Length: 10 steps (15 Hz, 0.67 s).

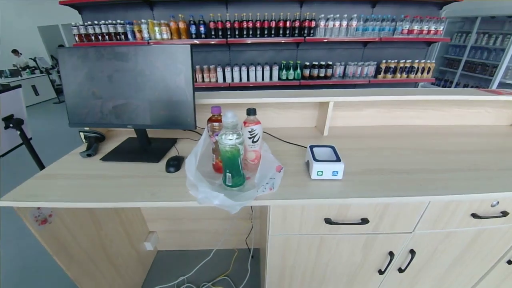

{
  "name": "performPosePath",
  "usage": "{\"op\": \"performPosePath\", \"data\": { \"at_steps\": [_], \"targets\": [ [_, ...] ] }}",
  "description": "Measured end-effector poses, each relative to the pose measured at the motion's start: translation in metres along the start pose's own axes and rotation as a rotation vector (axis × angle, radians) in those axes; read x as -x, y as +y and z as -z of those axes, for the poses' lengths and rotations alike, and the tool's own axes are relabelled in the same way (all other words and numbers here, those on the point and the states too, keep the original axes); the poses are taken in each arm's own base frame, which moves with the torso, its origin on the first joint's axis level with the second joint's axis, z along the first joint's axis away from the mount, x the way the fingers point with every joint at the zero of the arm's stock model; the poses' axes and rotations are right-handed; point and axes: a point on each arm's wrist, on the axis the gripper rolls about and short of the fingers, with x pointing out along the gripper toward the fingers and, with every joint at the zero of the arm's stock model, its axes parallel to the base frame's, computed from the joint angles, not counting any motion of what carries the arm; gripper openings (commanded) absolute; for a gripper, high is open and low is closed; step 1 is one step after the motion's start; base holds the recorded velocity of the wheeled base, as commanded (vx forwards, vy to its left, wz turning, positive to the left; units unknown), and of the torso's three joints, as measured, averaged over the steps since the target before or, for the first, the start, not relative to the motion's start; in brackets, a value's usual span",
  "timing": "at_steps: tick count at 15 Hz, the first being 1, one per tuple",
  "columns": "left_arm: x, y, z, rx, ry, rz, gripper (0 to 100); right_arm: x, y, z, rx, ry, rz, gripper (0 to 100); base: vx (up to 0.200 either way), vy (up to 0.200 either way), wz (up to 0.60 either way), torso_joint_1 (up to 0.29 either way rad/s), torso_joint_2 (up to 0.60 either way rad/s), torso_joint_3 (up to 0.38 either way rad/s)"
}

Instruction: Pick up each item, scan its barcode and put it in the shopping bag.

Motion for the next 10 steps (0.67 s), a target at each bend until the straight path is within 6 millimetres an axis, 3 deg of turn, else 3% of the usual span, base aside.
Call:
{"op": "performPosePath", "data": {
  "at_steps": [6,10],
  "targets": [
    [0.0,0.0,0.0001,0.001,0.001,0.0,100,0.0,0.0,0.0,-0.002,0.0,0.001,100,0.0,-0.2,0.0,0.003,0.01,0.002],
    [0.0,0.0,0.0,0.001,0.0,0.0,100,0.0,0.0,0.0001,-0.002,0.0,0.002,100,0.0,0.0,0.0,0.0,0.0,0.0]
  ]
}}
